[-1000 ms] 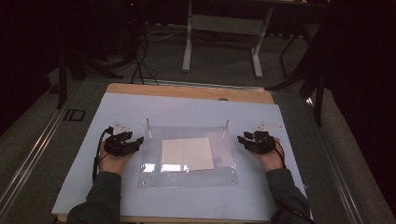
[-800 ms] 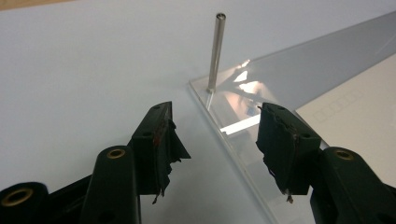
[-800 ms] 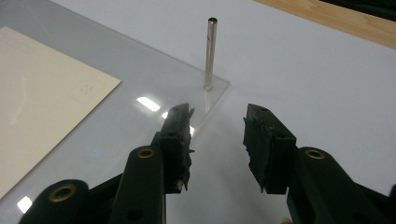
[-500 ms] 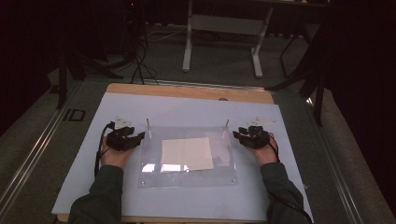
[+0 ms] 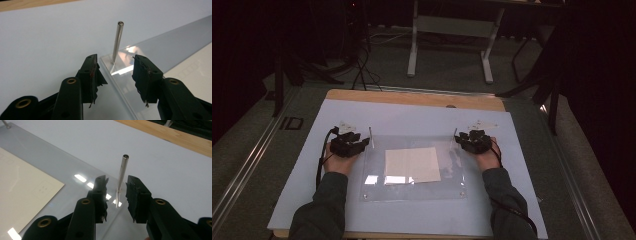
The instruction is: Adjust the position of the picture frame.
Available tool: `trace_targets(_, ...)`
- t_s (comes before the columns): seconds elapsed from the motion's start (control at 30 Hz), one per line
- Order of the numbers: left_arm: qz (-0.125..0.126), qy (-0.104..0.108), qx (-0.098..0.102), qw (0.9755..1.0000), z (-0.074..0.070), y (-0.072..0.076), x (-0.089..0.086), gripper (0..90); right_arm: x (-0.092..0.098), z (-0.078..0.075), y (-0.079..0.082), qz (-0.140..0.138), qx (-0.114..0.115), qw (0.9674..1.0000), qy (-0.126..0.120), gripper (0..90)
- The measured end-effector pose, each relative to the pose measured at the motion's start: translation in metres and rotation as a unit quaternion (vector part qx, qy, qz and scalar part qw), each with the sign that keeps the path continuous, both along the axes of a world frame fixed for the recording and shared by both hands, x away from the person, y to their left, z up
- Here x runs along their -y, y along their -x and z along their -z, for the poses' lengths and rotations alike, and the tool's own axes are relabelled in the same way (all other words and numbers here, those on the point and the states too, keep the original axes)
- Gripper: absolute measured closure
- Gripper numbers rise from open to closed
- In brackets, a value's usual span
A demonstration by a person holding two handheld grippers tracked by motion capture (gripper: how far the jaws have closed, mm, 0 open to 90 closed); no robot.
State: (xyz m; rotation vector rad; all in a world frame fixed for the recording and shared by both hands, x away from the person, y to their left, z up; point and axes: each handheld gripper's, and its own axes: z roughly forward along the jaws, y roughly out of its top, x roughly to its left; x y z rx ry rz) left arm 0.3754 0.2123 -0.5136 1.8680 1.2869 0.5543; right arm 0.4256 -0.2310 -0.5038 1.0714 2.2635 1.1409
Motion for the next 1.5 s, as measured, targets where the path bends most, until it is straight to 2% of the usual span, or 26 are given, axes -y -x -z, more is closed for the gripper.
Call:
trace_targets(0.1, 0.000, 0.008, -0.001, 1.0000, 0.001, -0.004, -0.001, 55.9, -0.002, 0.001, -0.004, 0.004, 0.000, 1.0000, -0.005, 68.4)
trace_targets(0.33, 0.012, -0.005, 0.006, 0.9999, 0.001, -0.012, 0.006, 59.5, -0.004, 0.005, -0.016, 0.014, -0.008, 0.9998, -0.015, 69.1)
trace_targets(0.57, 0.018, -0.005, -0.001, 0.9998, 0.002, -0.022, 0.013, 61.5, -0.007, 0.009, -0.024, 0.025, -0.011, 0.9993, -0.023, 70.0)
trace_targets(0.83, 0.027, -0.008, -0.002, 0.9996, 0.005, -0.028, 0.020, 67.6, -0.011, 0.013, -0.029, 0.019, -0.013, 0.9994, -0.025, 70.0)
trace_targets(0.97, 0.022, 0.002, -0.003, 0.9998, 0.007, -0.032, 0.018, 72.8, -0.013, 0.015, -0.032, 0.021, -0.017, 0.9993, -0.028, 70.5)
trace_targets(1.07, 0.023, 0.005, -0.002, 0.9997, 0.009, -0.035, 0.018, 75.3, -0.014, 0.017, -0.035, 0.025, -0.018, 0.9989, -0.035, 74.3)
trace_targets(1.5, 0.017, 0.016, -0.004, 0.9997, 0.017, -0.042, 0.017, 78.8, -0.020, 0.024, -0.040, 0.030, -0.031, 0.9984, -0.038, 75.4)
